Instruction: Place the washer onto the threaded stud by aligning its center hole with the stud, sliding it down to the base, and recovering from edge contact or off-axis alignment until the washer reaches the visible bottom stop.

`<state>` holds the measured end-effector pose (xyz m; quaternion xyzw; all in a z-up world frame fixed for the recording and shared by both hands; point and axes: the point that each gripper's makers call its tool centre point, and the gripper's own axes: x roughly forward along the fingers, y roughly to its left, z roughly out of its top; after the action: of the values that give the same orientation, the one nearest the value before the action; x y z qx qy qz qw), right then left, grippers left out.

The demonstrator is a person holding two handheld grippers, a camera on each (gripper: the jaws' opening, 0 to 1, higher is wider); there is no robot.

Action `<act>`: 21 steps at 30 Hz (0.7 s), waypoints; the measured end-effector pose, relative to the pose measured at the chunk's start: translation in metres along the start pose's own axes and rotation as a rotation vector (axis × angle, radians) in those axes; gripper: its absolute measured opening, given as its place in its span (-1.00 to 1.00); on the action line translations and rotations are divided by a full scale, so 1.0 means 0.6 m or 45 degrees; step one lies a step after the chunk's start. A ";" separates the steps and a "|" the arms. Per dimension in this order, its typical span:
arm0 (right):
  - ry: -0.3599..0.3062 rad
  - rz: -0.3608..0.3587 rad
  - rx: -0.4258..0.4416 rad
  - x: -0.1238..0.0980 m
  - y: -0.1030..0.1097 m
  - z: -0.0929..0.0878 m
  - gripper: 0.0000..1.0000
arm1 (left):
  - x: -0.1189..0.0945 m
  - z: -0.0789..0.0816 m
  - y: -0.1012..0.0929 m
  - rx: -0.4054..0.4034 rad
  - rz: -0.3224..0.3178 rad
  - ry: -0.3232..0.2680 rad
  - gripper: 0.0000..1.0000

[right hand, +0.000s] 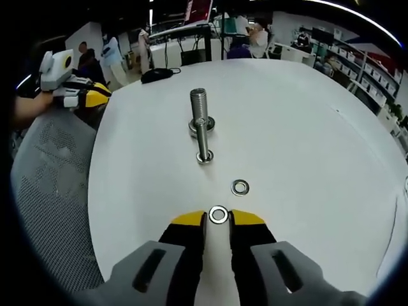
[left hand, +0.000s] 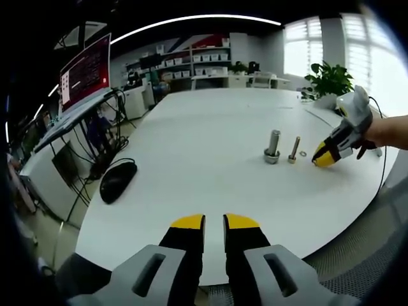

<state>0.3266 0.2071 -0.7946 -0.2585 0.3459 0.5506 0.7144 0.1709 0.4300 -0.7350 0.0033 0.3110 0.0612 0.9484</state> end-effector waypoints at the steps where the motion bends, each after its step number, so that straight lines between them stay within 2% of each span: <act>1: -0.002 0.000 -0.002 -0.001 0.000 -0.001 -0.65 | 0.000 0.000 0.000 0.000 0.000 0.000 -0.82; 16: -0.023 -0.046 -0.020 -0.007 0.008 0.008 -0.74 | 0.000 0.001 0.000 0.001 -0.002 -0.002 -0.82; 21: -0.056 -0.056 -0.008 -0.014 0.004 0.023 -0.74 | 0.000 0.001 -0.001 0.002 -0.002 0.000 -0.82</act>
<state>0.3258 0.2131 -0.7795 -0.2562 0.3227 0.5413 0.7330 0.1711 0.4296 -0.7348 0.0039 0.3110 0.0599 0.9485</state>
